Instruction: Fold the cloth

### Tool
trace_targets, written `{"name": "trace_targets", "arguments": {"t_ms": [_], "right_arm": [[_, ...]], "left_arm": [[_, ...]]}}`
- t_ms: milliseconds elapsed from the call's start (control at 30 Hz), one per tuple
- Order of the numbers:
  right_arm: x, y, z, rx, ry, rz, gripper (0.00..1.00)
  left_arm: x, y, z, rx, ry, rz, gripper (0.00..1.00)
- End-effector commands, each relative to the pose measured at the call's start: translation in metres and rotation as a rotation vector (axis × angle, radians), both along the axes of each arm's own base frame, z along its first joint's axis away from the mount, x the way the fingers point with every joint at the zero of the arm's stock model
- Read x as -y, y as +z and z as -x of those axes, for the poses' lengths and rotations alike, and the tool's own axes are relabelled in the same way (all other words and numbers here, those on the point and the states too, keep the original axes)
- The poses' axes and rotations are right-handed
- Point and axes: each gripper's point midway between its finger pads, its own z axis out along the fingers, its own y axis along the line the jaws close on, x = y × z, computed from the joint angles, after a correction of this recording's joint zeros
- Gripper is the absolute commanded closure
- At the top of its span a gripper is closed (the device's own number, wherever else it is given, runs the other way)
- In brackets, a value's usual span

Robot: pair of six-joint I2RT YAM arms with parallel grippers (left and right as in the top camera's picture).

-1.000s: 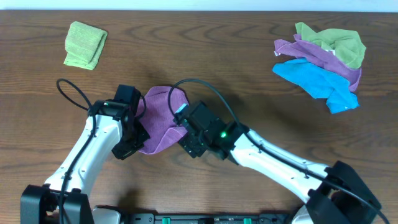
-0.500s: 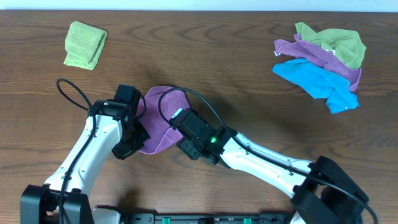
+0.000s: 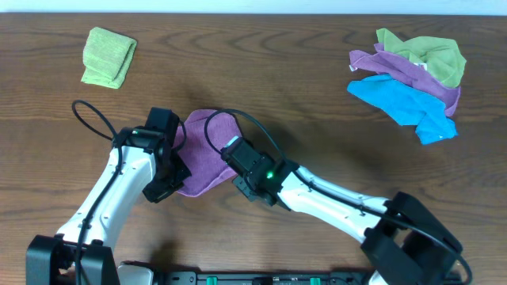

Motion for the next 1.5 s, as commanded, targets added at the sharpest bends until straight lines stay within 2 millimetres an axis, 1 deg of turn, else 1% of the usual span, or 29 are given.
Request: {"name": "trace_targets", "arguments": {"t_ms": [0, 33, 67, 100, 200, 267, 300, 333, 433, 533, 600, 700, 767, 833, 900, 1033, 1100, 1200, 1267, 1367, 1467], "right_arm": [[0.017, 0.037, -0.024, 0.1, -0.093, -0.03, 0.98], [0.023, 0.048, -0.031, 0.128, -0.117, -0.039, 0.99], [0.033, 0.069, -0.042, 0.176, -0.146, -0.066, 0.99], [0.041, 0.084, -0.049, 0.209, -0.16, -0.087, 0.99], [0.066, 0.123, -0.067, 0.293, -0.205, -0.132, 0.99], [0.078, 0.143, -0.074, 0.338, -0.22, -0.152, 0.99], [0.083, 0.159, -0.079, 0.372, -0.22, -0.165, 0.99], [0.085, 0.169, -0.082, 0.394, -0.213, -0.169, 0.99], [0.082, 0.187, -0.087, 0.431, -0.198, -0.181, 0.99], [0.081, 0.201, -0.091, 0.464, -0.187, -0.182, 0.99], [0.085, 0.218, -0.098, 0.511, -0.194, -0.173, 0.99], [0.092, 0.234, -0.106, 0.54, -0.212, -0.182, 0.99], [0.095, 0.234, -0.108, 0.532, -0.216, -0.19, 0.99], [0.096, 0.229, -0.109, 0.51, -0.213, -0.197, 0.99], [0.096, 0.221, -0.112, 0.484, -0.228, -0.205, 0.99], [0.097, 0.199, -0.122, 0.42, -0.258, -0.221, 0.99], [0.096, 0.199, -0.126, 0.431, -0.266, -0.224, 0.99], [0.1, 0.207, -0.135, 0.462, -0.28, -0.255, 0.99], [0.099, 0.207, -0.134, 0.449, -0.274, -0.271, 0.99], [0.1, 0.21, -0.13, 0.436, -0.271, -0.263, 0.99], [0.098, 0.216, -0.117, 0.417, -0.268, -0.269, 0.99]], "left_arm": [[0.003, 0.007, -0.012, 0.039, 0.015, 0.013, 0.94], [0.005, 0.012, -0.019, 0.061, 0.014, 0.023, 0.94], [0.007, 0.022, -0.031, 0.102, 0.014, 0.03, 0.95], [0.009, 0.033, -0.043, 0.143, 0.011, 0.038, 0.94], [0.017, 0.067, -0.076, 0.267, 0.003, 0.072, 0.94], [0.027, 0.09, -0.094, 0.339, -0.006, 0.127, 0.94], [0.036, 0.107, -0.106, 0.394, -0.015, 0.172, 0.94], [0.041, 0.119, -0.114, 0.43, -0.021, 0.197, 0.94], [0.051, 0.14, -0.126, 0.495, -0.035, 0.253, 0.94], [0.052, 0.148, -0.13, 0.515, -0.038, 0.259, 0.94], [0.052, 0.157, -0.134, 0.539, -0.041, 0.261, 0.94], [0.052, 0.176, -0.143, 0.598, -0.067, 0.257, 0.94], [0.053, 0.186, -0.147, 0.63, -0.083, 0.253, 0.94], [0.05, 0.188, -0.15, 0.647, -0.087, 0.237, 0.94], [0.047, 0.184, -0.154, 0.642, -0.08, 0.211, 0.94], [0.049, 0.167, -0.165, 0.615, -0.091, 0.208, 0.94], [0.049, 0.166, -0.169, 0.626, -0.111, 0.2, 0.95], [0.05, 0.172, -0.177, 0.665, -0.113, 0.201, 0.94], [0.05, 0.171, -0.176, 0.66, -0.114, 0.204, 0.94], [0.05, 0.168, -0.168, 0.627, -0.118, 0.201, 0.94], [0.048, 0.17, -0.153, 0.599, -0.119, 0.19, 0.94]]}}
